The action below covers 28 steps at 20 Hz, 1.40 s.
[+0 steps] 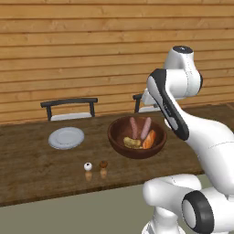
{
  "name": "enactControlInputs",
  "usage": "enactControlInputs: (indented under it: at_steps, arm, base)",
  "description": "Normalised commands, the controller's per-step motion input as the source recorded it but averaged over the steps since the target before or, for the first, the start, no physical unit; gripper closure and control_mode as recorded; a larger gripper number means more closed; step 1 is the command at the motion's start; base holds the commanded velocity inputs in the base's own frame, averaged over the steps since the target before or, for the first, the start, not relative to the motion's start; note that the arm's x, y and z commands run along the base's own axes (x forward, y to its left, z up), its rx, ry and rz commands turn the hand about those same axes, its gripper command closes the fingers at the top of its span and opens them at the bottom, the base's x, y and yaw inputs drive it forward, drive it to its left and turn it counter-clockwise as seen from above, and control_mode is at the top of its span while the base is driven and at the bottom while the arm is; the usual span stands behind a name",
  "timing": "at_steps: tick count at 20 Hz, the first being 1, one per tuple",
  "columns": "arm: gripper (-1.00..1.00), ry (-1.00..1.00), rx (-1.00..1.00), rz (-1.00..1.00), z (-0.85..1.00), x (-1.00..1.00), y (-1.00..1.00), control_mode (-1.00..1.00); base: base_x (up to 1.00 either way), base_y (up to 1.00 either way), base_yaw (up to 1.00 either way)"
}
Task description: Place one bun and one sausage from the bowl on each plate.
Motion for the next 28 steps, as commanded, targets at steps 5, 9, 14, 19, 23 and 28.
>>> enactControlInputs:
  at_steps: [5, 9, 14, 19, 23, 28]
  arm:
    - [-1.00, 0.02, 0.00, -0.01, -0.36, -0.06, 0.00, -1.00]
    - [-1.00, 0.08, 0.00, -0.08, -0.79, 0.08, 0.00, -1.00]
    - [-1.00, 0.03, -0.01, -0.09, -0.58, 0.19, 0.00, -1.00]
    - [-1.00, 0.06, 0.00, -0.05, -0.32, 0.29, -0.06, -1.00]
    - [-1.00, 0.05, 0.00, -0.03, -0.26, 0.25, -0.09, -1.00]
    - [-1.00, 0.01, 0.00, -0.03, -0.28, 0.17, -0.03, -1.00]
  base:
    - [0.00, 0.00, 0.00]
    - [0.00, 0.00, 0.00]
    - [0.00, 0.00, 0.00]
    - [0.00, 0.00, 0.00]
    - [0.00, 0.00, 0.00]
    - [0.00, 0.00, 0.00]
